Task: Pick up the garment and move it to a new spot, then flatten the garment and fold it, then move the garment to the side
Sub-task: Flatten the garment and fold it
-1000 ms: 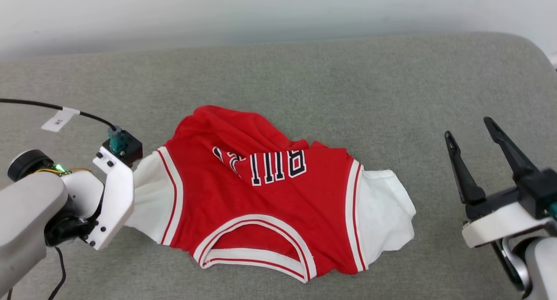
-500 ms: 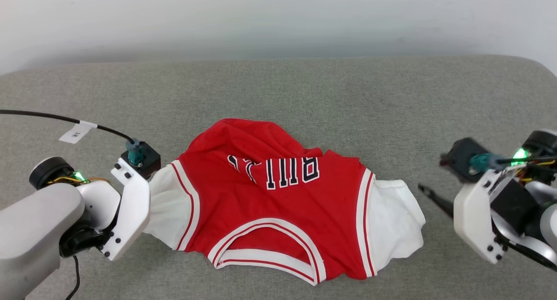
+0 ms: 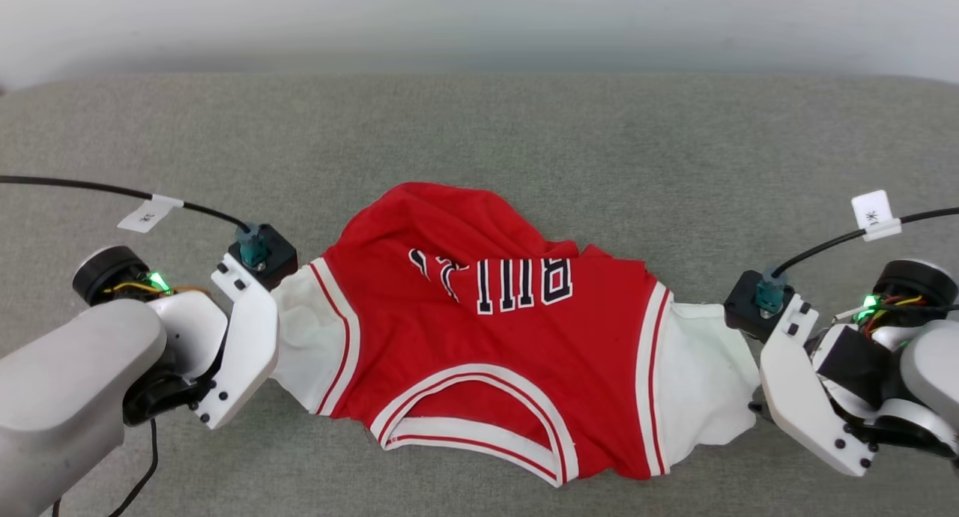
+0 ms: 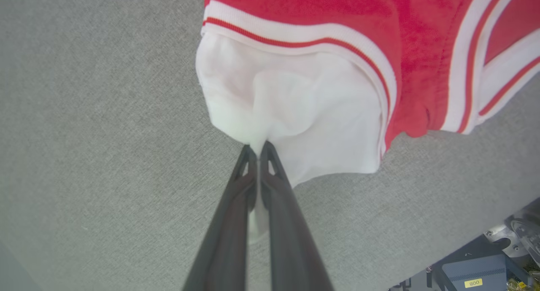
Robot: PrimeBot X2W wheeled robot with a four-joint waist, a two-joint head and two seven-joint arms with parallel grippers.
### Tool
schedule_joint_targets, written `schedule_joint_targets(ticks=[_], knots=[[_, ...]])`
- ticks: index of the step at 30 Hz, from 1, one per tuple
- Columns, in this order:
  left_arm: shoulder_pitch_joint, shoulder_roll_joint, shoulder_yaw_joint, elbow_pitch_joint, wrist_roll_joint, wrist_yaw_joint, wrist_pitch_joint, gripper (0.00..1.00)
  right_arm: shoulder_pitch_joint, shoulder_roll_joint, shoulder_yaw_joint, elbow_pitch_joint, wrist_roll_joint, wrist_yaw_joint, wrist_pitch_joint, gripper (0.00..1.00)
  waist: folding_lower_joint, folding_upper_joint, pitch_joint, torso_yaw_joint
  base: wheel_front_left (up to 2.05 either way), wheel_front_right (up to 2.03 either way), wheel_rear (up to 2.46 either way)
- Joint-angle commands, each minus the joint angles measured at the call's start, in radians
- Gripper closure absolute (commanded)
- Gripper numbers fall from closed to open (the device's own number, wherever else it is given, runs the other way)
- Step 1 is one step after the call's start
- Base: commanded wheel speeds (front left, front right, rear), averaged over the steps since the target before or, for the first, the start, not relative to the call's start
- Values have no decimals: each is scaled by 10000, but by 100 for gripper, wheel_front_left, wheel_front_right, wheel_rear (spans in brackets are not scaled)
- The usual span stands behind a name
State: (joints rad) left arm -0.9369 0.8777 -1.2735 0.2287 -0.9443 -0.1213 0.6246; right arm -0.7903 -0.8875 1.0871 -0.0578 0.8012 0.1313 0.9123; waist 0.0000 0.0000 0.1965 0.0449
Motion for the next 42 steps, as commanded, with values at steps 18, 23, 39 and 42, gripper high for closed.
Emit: schedule_joint_targets(ticks=[18,23,39,42], knots=[[-306,-238,9,474,162,-63,-522,100,-139,1502,1907,2450,694,-12,-2430,100,0,0,937,385,0,0,0],[2,-166,-13,569,62,-61,-517,100,-492,1180,1839,2238,843,-8,-3297,100,0,0,301,172,0,0,0],[-494,858,585,-1348,72,188,-810,100,-759,-402,-477,731,329,-9,-5759,100,0,0,-1382,-91,0,0,0],[-902,812,857,-1601,93,183,-913,100,-875,-348,-1128,696,197,-9,-5652,100,0,0,-1450,-97,0,0,0]])
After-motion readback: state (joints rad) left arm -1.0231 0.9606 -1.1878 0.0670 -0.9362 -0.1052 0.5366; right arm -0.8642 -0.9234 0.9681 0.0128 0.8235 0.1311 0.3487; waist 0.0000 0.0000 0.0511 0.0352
